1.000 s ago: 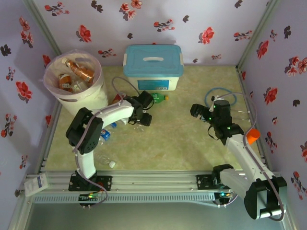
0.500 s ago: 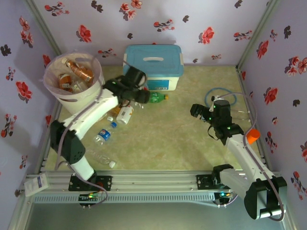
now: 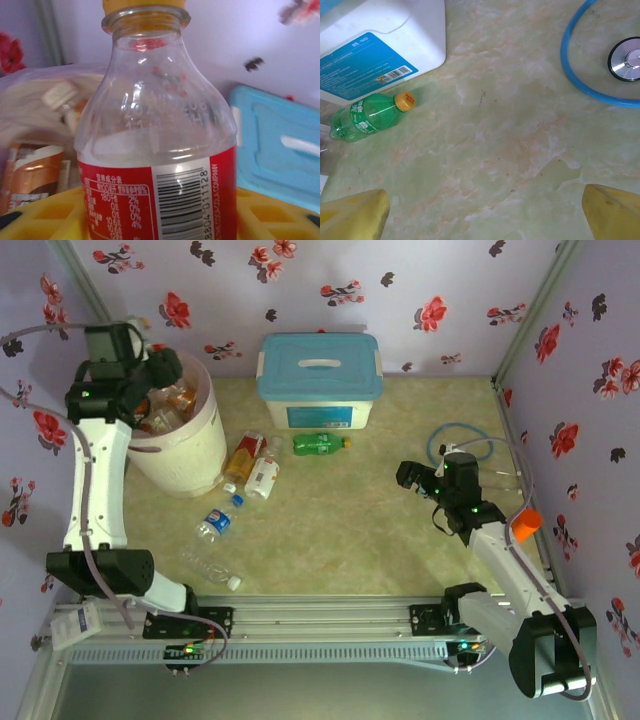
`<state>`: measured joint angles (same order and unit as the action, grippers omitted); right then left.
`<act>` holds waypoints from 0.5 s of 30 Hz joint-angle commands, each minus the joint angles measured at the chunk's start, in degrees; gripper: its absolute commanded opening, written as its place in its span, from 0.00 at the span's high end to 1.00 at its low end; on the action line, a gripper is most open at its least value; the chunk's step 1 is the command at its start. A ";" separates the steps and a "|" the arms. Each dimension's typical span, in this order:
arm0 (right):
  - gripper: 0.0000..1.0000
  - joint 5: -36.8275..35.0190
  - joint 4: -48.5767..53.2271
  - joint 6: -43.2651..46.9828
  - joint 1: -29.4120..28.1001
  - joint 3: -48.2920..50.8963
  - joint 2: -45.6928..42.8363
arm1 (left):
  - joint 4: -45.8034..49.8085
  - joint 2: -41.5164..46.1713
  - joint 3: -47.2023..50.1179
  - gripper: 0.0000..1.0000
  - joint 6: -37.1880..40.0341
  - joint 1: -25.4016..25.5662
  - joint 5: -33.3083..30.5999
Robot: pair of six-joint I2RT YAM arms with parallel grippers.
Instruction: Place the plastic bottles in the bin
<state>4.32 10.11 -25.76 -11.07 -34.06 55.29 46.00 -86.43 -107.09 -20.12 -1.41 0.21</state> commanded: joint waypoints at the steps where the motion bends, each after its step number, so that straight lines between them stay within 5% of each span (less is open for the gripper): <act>1: 0.01 -0.19 -2.21 0.01 0.35 0.85 0.08 | -1.63 -3.23 -0.10 0.96 -9.11 -2.51 3.57; 8: 0.01 -0.43 -1.41 -0.25 0.38 1.11 -0.93 | -9.30 -6.38 3.81 0.98 -21.67 -2.82 3.57; 15: 0.01 -1.16 -0.81 0.23 0.35 1.02 -1.11 | -10.11 -10.88 3.60 0.98 -26.07 -2.27 -0.06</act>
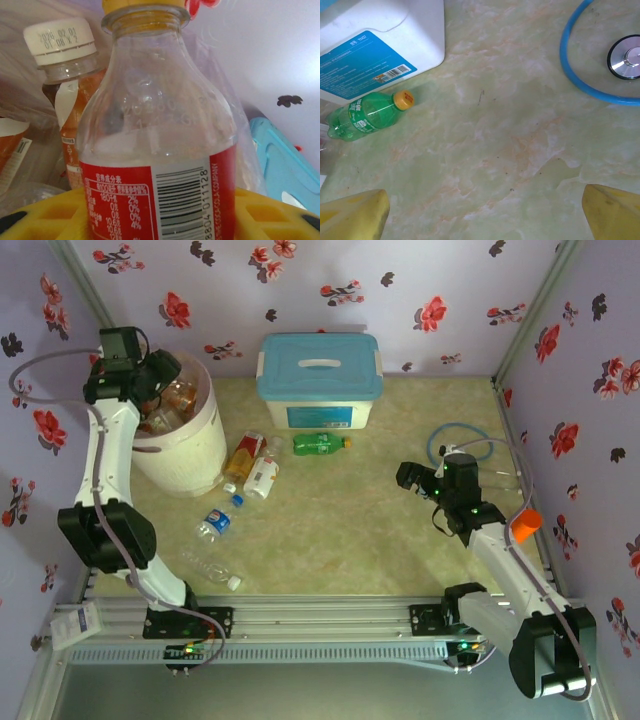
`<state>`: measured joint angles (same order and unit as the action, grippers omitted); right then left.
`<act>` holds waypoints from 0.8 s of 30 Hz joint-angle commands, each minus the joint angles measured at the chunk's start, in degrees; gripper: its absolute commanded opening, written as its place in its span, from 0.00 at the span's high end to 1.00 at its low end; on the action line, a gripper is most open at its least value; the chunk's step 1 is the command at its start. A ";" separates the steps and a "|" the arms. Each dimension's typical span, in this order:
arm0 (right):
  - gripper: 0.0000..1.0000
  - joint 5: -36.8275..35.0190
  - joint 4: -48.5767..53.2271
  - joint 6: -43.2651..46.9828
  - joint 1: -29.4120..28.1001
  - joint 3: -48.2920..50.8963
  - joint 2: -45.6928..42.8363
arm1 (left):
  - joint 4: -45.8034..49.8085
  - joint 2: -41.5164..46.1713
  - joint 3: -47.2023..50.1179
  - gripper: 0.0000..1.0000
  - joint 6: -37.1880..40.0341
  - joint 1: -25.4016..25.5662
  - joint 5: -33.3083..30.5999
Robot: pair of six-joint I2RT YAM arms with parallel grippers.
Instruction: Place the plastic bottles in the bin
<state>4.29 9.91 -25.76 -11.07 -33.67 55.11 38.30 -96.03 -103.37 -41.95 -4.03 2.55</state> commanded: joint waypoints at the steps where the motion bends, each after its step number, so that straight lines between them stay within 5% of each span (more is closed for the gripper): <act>1: 0.01 -1.15 -0.60 0.27 0.36 0.62 -0.73 | -2.98 -1.47 0.50 0.98 -4.92 0.42 -3.07; 12: 0.01 -1.57 -1.21 0.60 0.35 0.71 0.22 | -6.14 0.31 12.33 0.99 -10.95 0.73 -12.05; 20: 0.01 -1.57 -1.12 0.93 0.35 0.01 1.03 | -6.13 -2.51 14.31 0.99 -8.46 2.57 -12.63; 24: 0.01 -1.42 -1.30 0.72 0.39 0.12 1.05 | -6.90 -2.95 14.93 0.87 -7.53 3.11 -12.74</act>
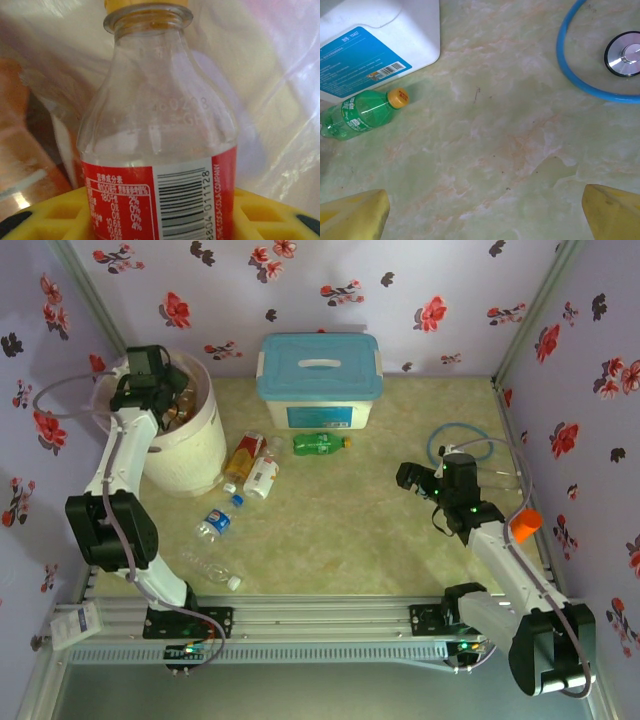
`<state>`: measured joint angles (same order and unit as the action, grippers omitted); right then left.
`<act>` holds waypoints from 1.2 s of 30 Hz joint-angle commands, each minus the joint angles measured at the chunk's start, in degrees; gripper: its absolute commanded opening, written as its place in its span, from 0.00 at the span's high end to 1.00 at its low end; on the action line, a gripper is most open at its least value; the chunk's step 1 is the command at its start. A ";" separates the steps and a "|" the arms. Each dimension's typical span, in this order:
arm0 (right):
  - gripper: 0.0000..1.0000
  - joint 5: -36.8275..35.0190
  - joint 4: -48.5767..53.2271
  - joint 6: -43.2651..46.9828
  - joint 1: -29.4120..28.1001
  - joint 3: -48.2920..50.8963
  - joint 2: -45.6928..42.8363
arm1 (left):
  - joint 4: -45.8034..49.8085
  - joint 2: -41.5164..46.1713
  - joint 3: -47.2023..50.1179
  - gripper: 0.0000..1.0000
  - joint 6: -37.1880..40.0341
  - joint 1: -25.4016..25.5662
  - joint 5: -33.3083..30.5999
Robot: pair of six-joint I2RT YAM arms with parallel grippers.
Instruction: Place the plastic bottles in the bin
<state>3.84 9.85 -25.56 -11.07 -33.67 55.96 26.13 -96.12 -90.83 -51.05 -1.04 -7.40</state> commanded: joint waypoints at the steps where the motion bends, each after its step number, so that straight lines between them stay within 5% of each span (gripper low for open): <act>1: 0.01 -0.94 -1.10 0.56 0.35 0.11 0.07 | 5.01 -2.49 2.36 0.81 2.30 0.23 -2.87; 9: 0.01 -0.42 -1.48 0.34 0.35 0.02 0.47 | 5.69 2.03 -2.48 0.20 10.78 0.41 -3.24; 12: 0.01 -0.20 -1.67 0.18 0.35 0.10 0.57 | 7.87 2.83 -5.59 0.08 14.23 0.69 -2.97; 26: 0.01 -0.29 -1.15 0.27 0.37 0.01 -0.25 | 13.24 10.42 -13.88 0.06 26.59 2.73 -4.11; 36: 0.01 -0.95 -0.15 0.68 0.35 -0.60 -0.99 | 26.09 4.75 -25.91 0.05 55.09 24.93 -4.99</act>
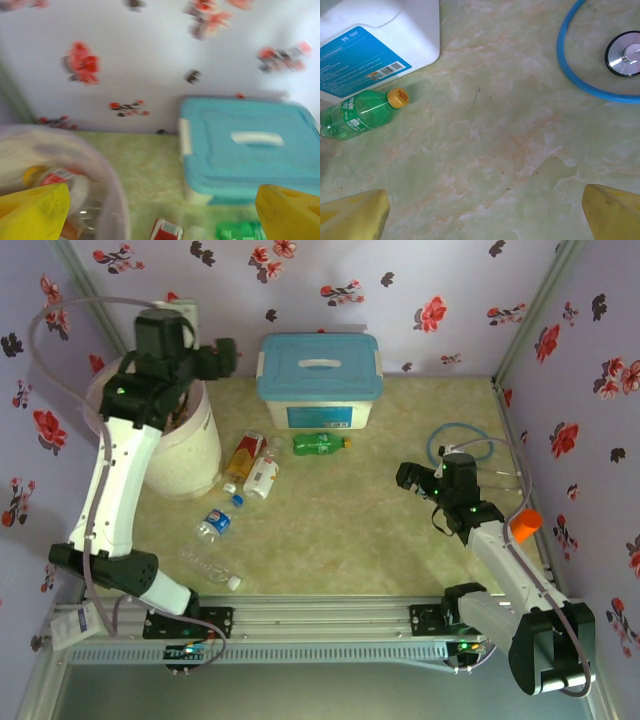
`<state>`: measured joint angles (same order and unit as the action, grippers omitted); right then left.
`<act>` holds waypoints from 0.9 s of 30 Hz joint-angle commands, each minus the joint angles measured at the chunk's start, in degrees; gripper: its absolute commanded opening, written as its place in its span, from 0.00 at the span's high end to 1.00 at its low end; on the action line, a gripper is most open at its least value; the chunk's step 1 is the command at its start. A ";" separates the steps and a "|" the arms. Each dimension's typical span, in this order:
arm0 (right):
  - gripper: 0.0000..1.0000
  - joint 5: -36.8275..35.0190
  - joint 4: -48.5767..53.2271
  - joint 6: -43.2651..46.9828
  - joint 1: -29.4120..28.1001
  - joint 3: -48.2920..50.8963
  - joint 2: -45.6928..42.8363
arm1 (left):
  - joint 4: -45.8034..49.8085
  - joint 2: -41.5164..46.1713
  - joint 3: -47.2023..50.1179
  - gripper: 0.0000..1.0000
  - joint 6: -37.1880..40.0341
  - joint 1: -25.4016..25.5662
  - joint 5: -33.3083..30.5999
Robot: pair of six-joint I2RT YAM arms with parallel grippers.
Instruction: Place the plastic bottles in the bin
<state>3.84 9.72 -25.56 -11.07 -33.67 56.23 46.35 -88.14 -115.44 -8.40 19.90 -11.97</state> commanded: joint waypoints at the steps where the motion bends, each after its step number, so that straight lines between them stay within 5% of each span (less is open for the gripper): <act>1: 0.01 -1.02 0.25 0.77 0.35 -0.69 -1.59 | 7.42 -4.22 -1.61 0.06 14.16 5.44 -0.22; 9: 0.01 -3.14 3.38 2.37 0.44 -0.19 -5.05 | 12.42 -15.19 -1.47 0.08 31.20 13.97 14.41; 13: 0.01 -2.62 3.52 2.53 0.49 -0.25 -5.27 | 12.65 -22.21 -1.71 0.07 33.54 14.74 19.48; 27: 0.01 -4.01 6.54 4.27 0.88 -0.17 -8.09 | -12.11 -29.56 11.22 0.08 33.63 14.96 15.21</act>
<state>1.04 15.42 -22.50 -10.63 -33.67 48.51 42.28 -116.75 -106.91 23.49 34.98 4.60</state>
